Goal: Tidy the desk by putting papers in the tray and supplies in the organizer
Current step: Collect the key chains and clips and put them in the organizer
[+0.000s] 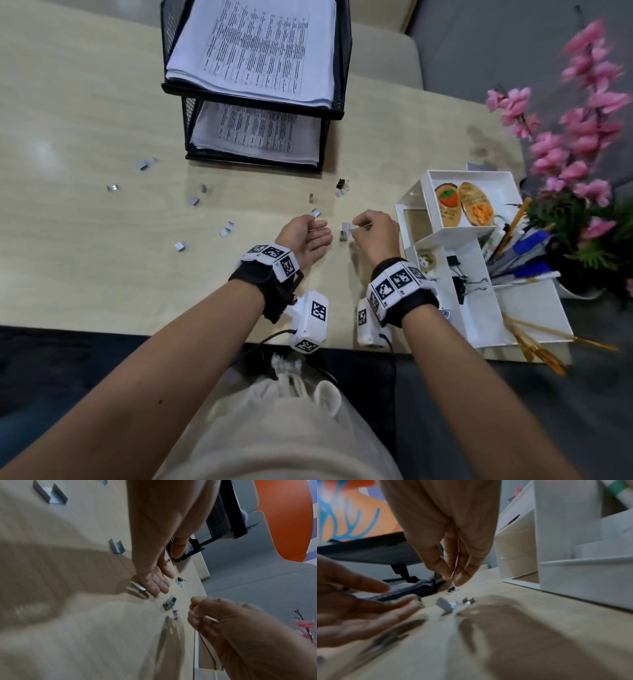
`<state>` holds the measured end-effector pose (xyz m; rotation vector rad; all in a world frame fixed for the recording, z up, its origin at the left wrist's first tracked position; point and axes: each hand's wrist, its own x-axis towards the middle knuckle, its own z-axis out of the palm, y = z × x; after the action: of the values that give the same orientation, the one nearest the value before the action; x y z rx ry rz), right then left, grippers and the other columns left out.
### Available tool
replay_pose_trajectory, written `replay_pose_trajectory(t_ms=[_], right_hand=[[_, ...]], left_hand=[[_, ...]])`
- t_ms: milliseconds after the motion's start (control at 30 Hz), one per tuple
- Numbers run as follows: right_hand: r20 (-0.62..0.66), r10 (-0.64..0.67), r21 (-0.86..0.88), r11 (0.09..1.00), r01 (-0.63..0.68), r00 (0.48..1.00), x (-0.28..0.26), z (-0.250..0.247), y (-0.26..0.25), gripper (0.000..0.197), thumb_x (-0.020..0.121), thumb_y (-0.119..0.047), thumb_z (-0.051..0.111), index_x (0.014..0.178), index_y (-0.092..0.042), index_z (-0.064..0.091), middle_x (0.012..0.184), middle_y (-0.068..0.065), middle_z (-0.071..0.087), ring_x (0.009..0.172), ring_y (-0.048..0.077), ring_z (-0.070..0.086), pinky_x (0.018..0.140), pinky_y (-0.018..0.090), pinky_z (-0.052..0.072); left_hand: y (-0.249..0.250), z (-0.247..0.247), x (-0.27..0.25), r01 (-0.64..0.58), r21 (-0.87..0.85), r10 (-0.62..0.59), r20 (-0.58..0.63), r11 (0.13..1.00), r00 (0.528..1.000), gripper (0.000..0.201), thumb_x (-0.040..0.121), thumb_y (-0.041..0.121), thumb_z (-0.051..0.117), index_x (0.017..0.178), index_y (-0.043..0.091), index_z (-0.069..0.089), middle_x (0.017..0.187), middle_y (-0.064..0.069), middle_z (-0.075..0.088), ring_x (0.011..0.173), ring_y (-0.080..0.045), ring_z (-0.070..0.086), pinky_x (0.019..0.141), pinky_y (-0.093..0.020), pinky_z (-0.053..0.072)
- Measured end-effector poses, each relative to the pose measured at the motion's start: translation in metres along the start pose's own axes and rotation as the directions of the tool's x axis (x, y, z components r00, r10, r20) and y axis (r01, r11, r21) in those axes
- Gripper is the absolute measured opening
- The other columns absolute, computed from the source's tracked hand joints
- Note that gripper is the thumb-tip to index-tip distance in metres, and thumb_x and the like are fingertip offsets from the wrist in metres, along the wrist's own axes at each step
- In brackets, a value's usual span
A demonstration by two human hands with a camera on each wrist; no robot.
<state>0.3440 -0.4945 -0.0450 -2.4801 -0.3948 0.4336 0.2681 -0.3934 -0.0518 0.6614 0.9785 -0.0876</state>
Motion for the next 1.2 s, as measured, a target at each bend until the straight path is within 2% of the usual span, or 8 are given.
replay_pose_trajectory(t_ms=[167,333,500,700,800,933,1067,1200], right_hand=[[0.199,-0.032,-0.194,0.978,0.071,0.979,0.000,-0.001,0.007,0.045,0.083,-0.015,0.061,0.126,-0.006,0.053,0.131,0.015,0.050,0.124,0.033,0.041,0.104,0.034,0.032],[0.254,-0.160,-0.249,0.942,0.224,0.954,-0.002,0.021,0.000,0.026,0.082,0.001,0.051,0.105,-0.001,0.063,0.115,0.017,0.055,0.109,0.035,0.046,0.087,0.031,0.038],[0.131,-0.131,-0.193,0.969,0.155,0.983,0.000,0.025,-0.002,0.022,0.077,0.009,0.045,0.082,0.005,0.066,0.097,0.019,0.059,0.092,0.032,0.054,0.077,0.033,0.044],[0.231,-0.182,0.167,0.975,0.146,0.956,-0.020,0.007,-0.044,0.011,0.074,0.008,0.060,0.078,0.004,0.070,0.066,0.005,0.058,0.058,0.003,0.054,0.049,0.002,0.038],[0.309,-0.237,0.164,0.967,0.194,0.921,-0.023,0.001,-0.065,0.009,0.075,0.004,0.063,0.079,0.001,0.071,0.078,0.014,0.066,0.067,0.013,0.059,0.062,0.014,0.051],[0.133,-0.218,0.119,0.972,0.203,0.967,0.008,0.008,-0.071,0.014,0.077,0.004,0.056,0.080,0.002,0.070,0.070,0.007,0.064,0.082,0.028,0.065,0.092,0.033,0.049],[0.203,-0.119,-0.088,0.986,0.139,0.972,0.027,0.034,-0.060,0.033,0.083,0.000,0.053,0.116,-0.001,0.056,0.121,0.019,0.055,0.118,0.030,0.048,0.095,0.028,0.038],[0.243,-0.257,-0.180,0.935,0.304,0.935,0.033,0.051,-0.058,0.032,0.075,0.008,0.047,0.104,-0.001,0.057,0.109,0.020,0.051,0.099,0.034,0.051,0.082,0.032,0.041]], left_hand=[[0.000,-0.008,0.001,-0.008,-0.022,0.008,-0.022,1.000,1.000,0.032,0.098,0.023,0.030,0.078,0.012,0.053,0.082,-0.003,0.059,0.075,-0.014,0.057,0.069,-0.026,0.042],[0.002,-0.016,-0.001,-0.026,-0.040,0.024,-0.053,0.999,0.998,0.029,0.097,0.021,0.032,0.078,0.012,0.052,0.080,-0.003,0.059,0.072,-0.014,0.057,0.065,-0.024,0.042],[0.004,-0.023,0.000,-0.037,-0.092,0.030,-0.077,0.995,0.997,0.028,0.096,0.018,0.033,0.077,0.012,0.052,0.079,-0.003,0.058,0.071,-0.014,0.056,0.068,-0.023,0.043],[0.003,-0.020,0.001,0.004,-0.177,-0.006,-0.010,0.984,1.000,0.041,0.100,0.028,0.026,0.076,0.008,0.053,0.061,-0.004,0.057,0.053,-0.013,0.052,0.057,-0.023,0.046],[0.007,-0.024,0.001,0.035,-0.249,-0.035,0.004,0.968,0.999,0.046,0.100,0.033,0.025,0.077,0.008,0.055,0.043,-0.003,0.055,0.028,-0.010,0.045,0.048,-0.019,0.044],[0.017,-0.040,-0.002,0.034,-0.224,-0.048,-0.056,0.974,0.997,0.038,0.098,0.024,0.032,0.065,0.012,0.045,0.033,0.001,0.046,0.021,-0.006,0.038,0.027,-0.006,0.028],[0.027,-0.062,-0.007,0.007,-0.205,-0.021,-0.066,0.979,0.998,0.038,0.098,0.020,0.029,0.060,0.017,0.032,0.027,0.005,0.028,0.019,-0.005,0.023,0.022,-0.011,0.013],[0.036,-0.083,-0.011,-0.018,-0.258,-0.001,-0.074,0.966,0.997,0.038,0.100,0.017,0.025,0.063,0.014,0.034,0.028,0.007,0.030,0.019,-0.004,0.025,0.022,-0.012,0.016]])
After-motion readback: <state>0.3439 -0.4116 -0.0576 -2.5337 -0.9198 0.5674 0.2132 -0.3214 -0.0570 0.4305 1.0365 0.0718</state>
